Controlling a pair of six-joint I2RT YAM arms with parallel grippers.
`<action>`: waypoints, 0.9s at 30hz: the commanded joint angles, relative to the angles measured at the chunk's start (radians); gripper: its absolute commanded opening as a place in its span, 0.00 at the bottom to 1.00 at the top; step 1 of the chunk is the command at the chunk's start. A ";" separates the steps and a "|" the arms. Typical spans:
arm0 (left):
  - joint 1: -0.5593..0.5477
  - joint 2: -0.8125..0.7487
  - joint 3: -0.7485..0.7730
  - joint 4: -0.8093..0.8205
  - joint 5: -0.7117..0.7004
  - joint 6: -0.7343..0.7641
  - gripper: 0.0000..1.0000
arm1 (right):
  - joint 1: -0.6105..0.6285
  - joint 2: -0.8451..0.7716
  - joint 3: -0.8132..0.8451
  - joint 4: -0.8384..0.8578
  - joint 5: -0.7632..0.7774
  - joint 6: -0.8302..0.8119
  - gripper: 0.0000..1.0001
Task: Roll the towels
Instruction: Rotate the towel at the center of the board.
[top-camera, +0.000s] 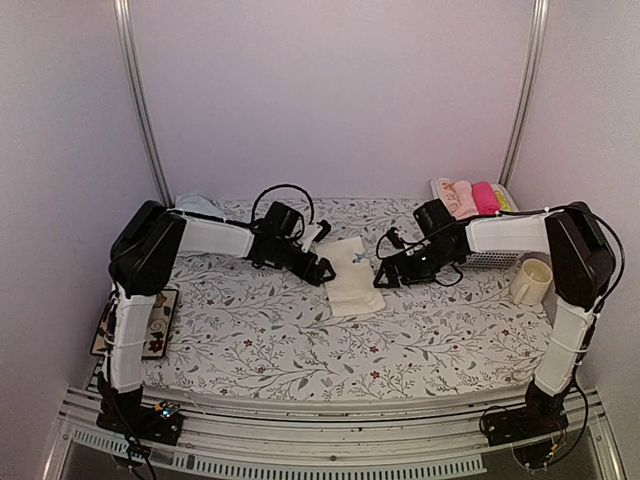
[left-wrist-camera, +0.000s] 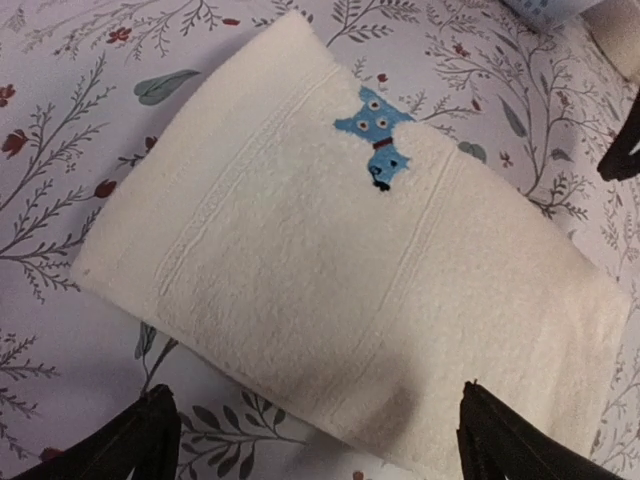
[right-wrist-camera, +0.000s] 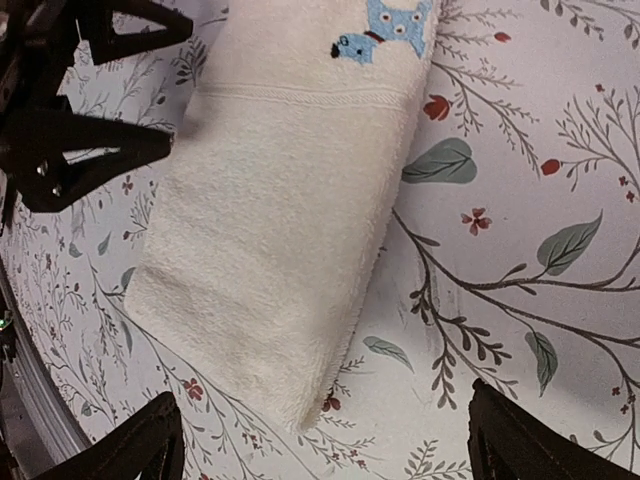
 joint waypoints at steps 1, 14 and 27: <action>-0.011 -0.260 -0.298 0.268 0.044 0.188 0.97 | -0.001 -0.105 -0.060 0.126 -0.032 -0.022 0.99; -0.187 -0.421 -0.652 0.599 -0.100 0.648 0.96 | -0.003 -0.159 -0.091 0.182 0.035 -0.087 0.99; -0.276 -0.361 -0.722 0.651 -0.184 0.869 0.85 | -0.003 -0.168 -0.073 0.159 0.061 -0.093 0.99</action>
